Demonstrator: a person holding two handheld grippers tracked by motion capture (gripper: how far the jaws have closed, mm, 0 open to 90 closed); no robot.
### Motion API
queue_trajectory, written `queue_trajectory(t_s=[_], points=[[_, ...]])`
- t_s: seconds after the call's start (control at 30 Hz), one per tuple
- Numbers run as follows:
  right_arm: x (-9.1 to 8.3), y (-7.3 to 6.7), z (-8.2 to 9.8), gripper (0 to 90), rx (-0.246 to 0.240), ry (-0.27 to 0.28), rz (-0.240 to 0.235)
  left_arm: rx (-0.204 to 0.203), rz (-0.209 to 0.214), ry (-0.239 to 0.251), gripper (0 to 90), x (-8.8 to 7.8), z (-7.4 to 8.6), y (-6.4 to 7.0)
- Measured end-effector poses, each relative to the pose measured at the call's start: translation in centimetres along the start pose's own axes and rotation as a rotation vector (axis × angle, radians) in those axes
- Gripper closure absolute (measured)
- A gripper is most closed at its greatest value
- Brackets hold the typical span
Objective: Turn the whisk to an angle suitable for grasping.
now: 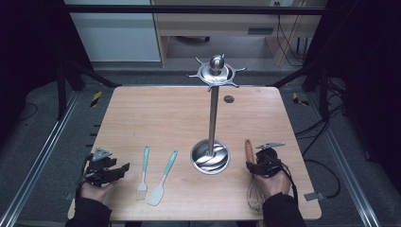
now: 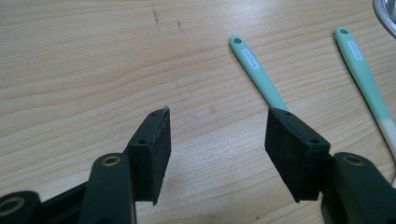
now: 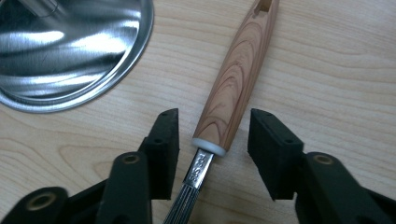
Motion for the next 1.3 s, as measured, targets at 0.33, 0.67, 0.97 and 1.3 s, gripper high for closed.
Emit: queue_trajectory(t_s=[0.33,0.67,0.97,1.3], points=[[1.3,0.1,-1.0,51.4,0.07,-0.067,0.005,-0.003,0.001,0.0,40.3,0.0,0.0,-0.1],[1.5,0.2,-0.5,66.4,0.066,-0.139,0.009,-0.001,0.002,-0.005,40.3,0.1,0.0,-0.1],[1.2,0.7,-0.3,67.9,-0.008,-0.152,0.005,0.001,0.006,-0.006,40.4,0.0,0.0,0.0],[0.8,0.3,-0.5,57.9,-0.015,-0.136,0.013,0.003,0.007,-0.008,40.3,0.1,0.0,0.0]])
Point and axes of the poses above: each handheld gripper's, and its own axes: x roughly forward along the jaws, z roughly out of its underside, y roughly to its right, the point moved 5 cm from there along x, roughly forward along the jaws
